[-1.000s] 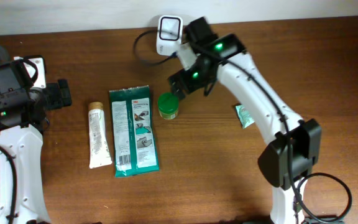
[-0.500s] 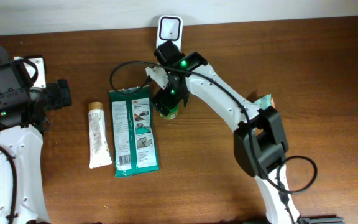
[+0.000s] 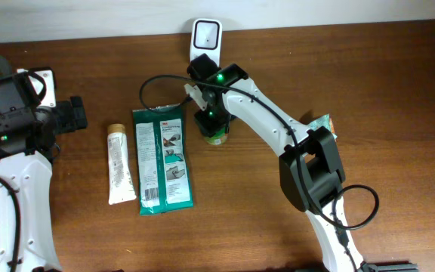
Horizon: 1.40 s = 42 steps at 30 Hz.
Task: Scan the item barcode
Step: 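Reach the right gripper to the green-lidded jar and grasp its lid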
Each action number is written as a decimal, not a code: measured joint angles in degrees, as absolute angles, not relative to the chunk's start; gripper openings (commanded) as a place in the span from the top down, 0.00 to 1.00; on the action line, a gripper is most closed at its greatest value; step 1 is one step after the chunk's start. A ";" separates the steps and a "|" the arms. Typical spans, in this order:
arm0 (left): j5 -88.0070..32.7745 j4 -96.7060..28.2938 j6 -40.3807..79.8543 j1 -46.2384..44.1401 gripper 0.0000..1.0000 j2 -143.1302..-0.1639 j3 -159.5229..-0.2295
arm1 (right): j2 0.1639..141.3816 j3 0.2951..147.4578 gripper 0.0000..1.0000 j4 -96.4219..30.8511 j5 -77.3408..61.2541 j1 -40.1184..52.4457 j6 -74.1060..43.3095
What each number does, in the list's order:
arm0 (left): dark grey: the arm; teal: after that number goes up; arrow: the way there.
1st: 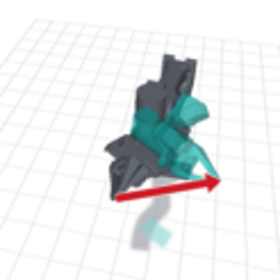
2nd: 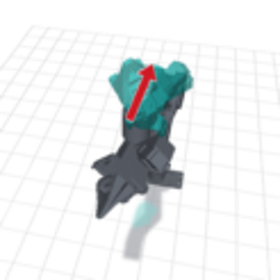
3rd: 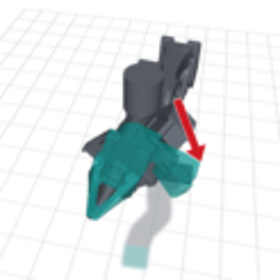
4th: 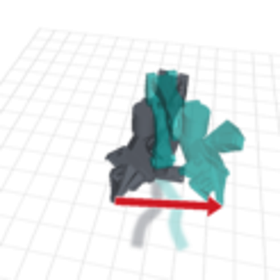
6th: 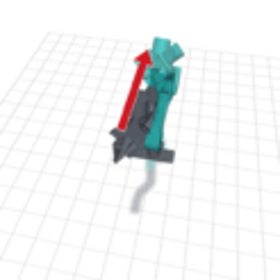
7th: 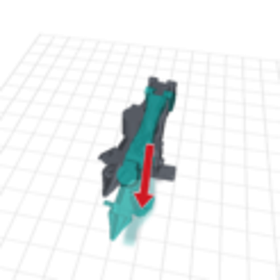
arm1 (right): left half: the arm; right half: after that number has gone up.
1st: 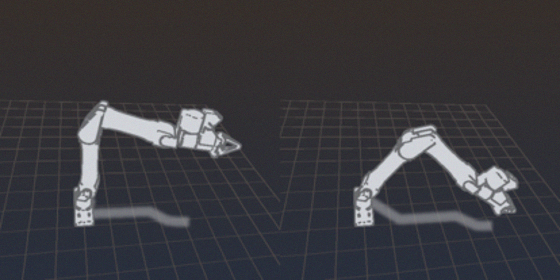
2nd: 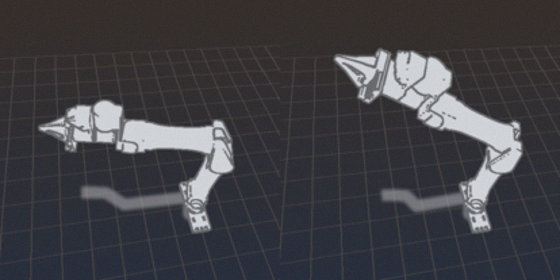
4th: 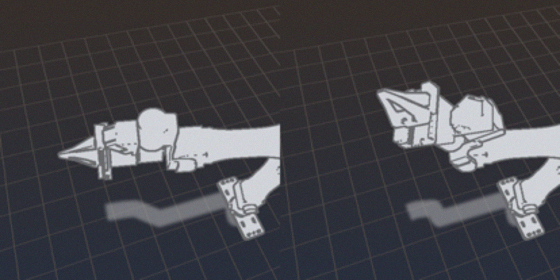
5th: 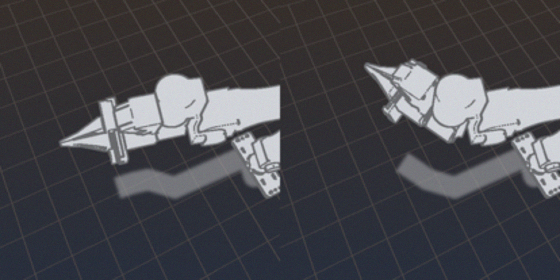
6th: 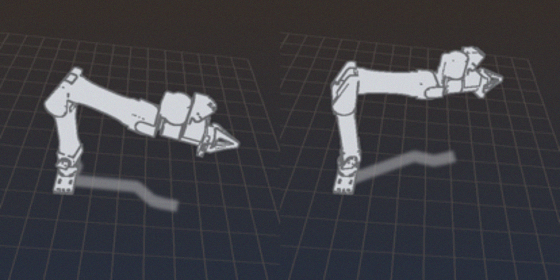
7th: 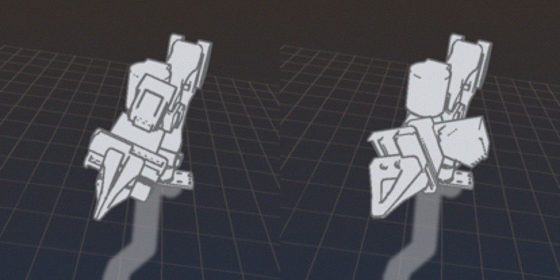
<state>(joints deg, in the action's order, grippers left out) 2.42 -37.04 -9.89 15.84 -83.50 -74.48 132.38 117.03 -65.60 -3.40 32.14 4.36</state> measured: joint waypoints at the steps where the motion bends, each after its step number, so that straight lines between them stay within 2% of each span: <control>1: 2.42 -37.04 -9.89 15.84 0.01 -83.50 -74.48 | 132.38 117.60 0.51 -68.18 -1.96 32.14 0.54; 4: 2.42 -37.04 -9.89 15.84 0.01 -83.50 -74.48 | 132.40 118.54 0.52 -70.50 -0.84 31.79 -10.15; 7: 2.42 -37.04 -9.89 15.84 0.01 -83.50 -74.48 | 132.40 118.50 0.58 -69.58 -0.47 30.61 -22.87; 13: 2.42 -37.04 -9.89 15.84 0.01 -83.50 -74.48 | 131.70 115.96 0.58 -66.57 0.03 28.62 -44.82; 18: 2.42 -37.01 -9.89 15.84 0.01 -83.50 -74.48 | 130.93 114.67 0.57 -66.61 0.19 28.71 -58.11; 20: 2.42 -37.04 -9.89 15.84 0.01 -83.50 -74.48 | 130.87 114.56 0.35 -66.61 -0.14 28.75 -61.47; 21: 2.42 -37.01 -9.89 15.84 0.01 -83.50 -74.48 | 130.87 114.56 0.18 -66.61 -0.40 28.75 -62.35; 22: 2.42 -37.04 -9.89 15.84 0.01 -83.50 -74.48 | 130.87 114.50 0.07 -66.78 -0.93 28.75 -62.72; 23: 2.39 -37.04 -9.89 15.84 0.01 -83.50 -74.48 | 130.87 114.02 0.00 -67.05 -1.83 28.77 -63.37; 24: 2.42 -37.04 -9.89 15.84 0.01 -83.50 -74.48 | 130.89 113.16 0.02 -67.31 -2.26 28.93 -63.61; 27: 2.42 -37.04 -9.89 15.84 0.01 -83.50 -74.48 | 130.96 112.60 0.02 -66.11 -2.39 28.86 -57.63; 31: 2.42 -37.06 -9.89 15.84 0.01 -83.50 -74.48 | 131.44 115.42 0.02 -68.62 -2.39 27.44 -28.95; 35: 2.39 -37.01 -9.89 15.84 0.01 -83.50 -74.48 | 131.50 121.25 0.02 -72.42 -2.39 25.36 -11.40; 42: 2.42 -37.04 -9.89 15.84 0.01 -83.50 -74.48 | 131.41 119.85 0.03 -71.68 -2.42 26.48 0.34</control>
<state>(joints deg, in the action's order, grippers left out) 2.42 -37.04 -9.89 15.84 -83.50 -74.48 131.41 119.85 -71.68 -2.42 26.48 0.34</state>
